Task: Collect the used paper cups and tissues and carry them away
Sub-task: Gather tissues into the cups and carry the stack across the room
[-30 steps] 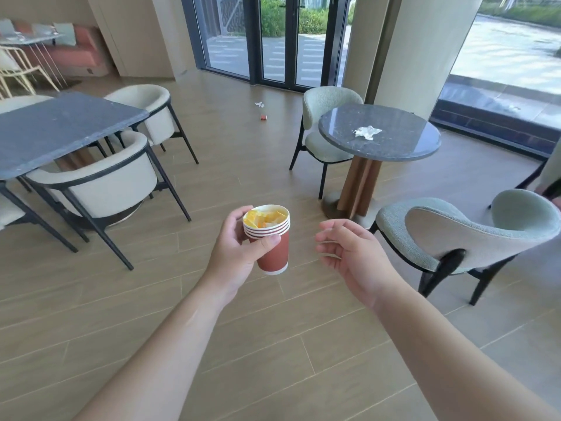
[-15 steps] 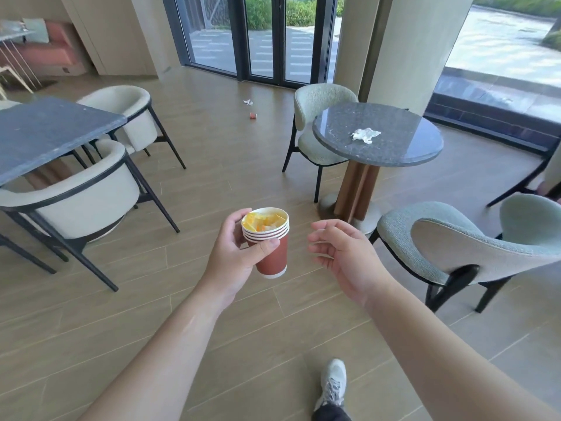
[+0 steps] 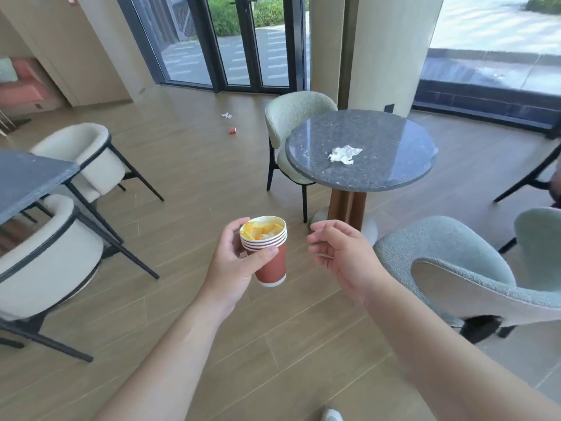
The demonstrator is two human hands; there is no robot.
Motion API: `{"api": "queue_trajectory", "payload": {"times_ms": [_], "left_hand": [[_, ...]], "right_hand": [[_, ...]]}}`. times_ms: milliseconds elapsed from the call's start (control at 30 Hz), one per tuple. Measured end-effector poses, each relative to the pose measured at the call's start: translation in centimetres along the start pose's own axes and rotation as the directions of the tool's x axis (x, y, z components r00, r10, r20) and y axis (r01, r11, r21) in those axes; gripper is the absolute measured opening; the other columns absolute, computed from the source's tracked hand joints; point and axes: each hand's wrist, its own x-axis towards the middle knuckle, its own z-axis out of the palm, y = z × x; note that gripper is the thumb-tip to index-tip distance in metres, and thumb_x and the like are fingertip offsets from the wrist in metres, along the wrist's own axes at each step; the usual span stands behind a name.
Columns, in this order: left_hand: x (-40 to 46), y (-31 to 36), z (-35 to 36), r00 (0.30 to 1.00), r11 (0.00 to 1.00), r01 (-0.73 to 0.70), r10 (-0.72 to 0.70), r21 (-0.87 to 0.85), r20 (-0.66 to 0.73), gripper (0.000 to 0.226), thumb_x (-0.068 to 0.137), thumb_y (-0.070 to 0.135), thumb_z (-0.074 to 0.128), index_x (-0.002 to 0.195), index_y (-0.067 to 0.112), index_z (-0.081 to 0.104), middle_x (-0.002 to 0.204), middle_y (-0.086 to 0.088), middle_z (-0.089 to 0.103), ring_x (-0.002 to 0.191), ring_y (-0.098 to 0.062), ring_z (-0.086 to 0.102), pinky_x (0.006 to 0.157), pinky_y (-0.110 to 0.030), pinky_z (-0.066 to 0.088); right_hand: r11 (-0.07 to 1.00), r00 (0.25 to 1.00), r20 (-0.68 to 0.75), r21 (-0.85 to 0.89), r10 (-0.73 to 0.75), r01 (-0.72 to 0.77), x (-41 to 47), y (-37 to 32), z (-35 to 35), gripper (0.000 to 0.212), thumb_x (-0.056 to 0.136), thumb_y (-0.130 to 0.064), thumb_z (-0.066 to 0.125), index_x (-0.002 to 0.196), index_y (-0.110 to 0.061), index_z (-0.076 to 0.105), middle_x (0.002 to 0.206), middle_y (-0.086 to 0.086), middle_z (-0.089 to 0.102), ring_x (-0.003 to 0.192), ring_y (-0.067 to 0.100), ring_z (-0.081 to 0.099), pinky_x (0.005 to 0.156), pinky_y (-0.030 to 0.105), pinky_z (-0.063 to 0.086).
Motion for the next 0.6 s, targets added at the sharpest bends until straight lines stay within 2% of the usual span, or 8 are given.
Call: {"api": "queue_trajectory", "payload": {"times_ms": [200,400,600], "left_hand": [[7.5,-0.2,5.3,0.999,1.000,-0.007,0.007,-0.005,0.049,0.067,0.064,0.018,0.085,0.125,0.029,0.058,0.116,0.006,0.072,0.104,-0.009,0.066,0.092,-0.029,0.053],[14.6,-0.5,7.7,0.998,1.000,0.007,-0.006,-0.016,0.062,0.066,0.063,0.021,0.086,0.122,0.033,0.059,0.104,0.018,0.076,0.095,0.001,0.068,0.078,-0.017,0.053],[21.8,-2.4,8.8,0.994,0.999,0.036,-0.033,-0.017,0.106,0.069,0.061,0.023,0.088,0.123,0.032,0.059,0.105,0.018,0.076,0.095,0.002,0.068,0.078,-0.017,0.054]], "right_hand": [[1.000,0.999,-0.052,-0.010,-0.005,0.005,7.5,-3.9,-4.2,0.015,0.084,-0.010,0.057,0.090,-0.018,0.068,0.078,0.000,0.069,0.066,0.011,0.063,0.061,0.023,0.049],[0.999,0.993,-0.115,-0.035,0.018,-0.022,13.3,-5.0,-6.7,0.012,0.087,-0.013,0.058,0.093,-0.016,0.068,0.077,-0.001,0.070,0.067,0.010,0.064,0.060,0.023,0.051],[0.997,0.979,-0.197,-0.035,0.056,-0.064,19.4,-5.0,-7.6,0.010,0.087,-0.011,0.060,0.089,-0.016,0.068,0.076,0.000,0.068,0.066,0.012,0.061,0.063,0.025,0.049]]}}
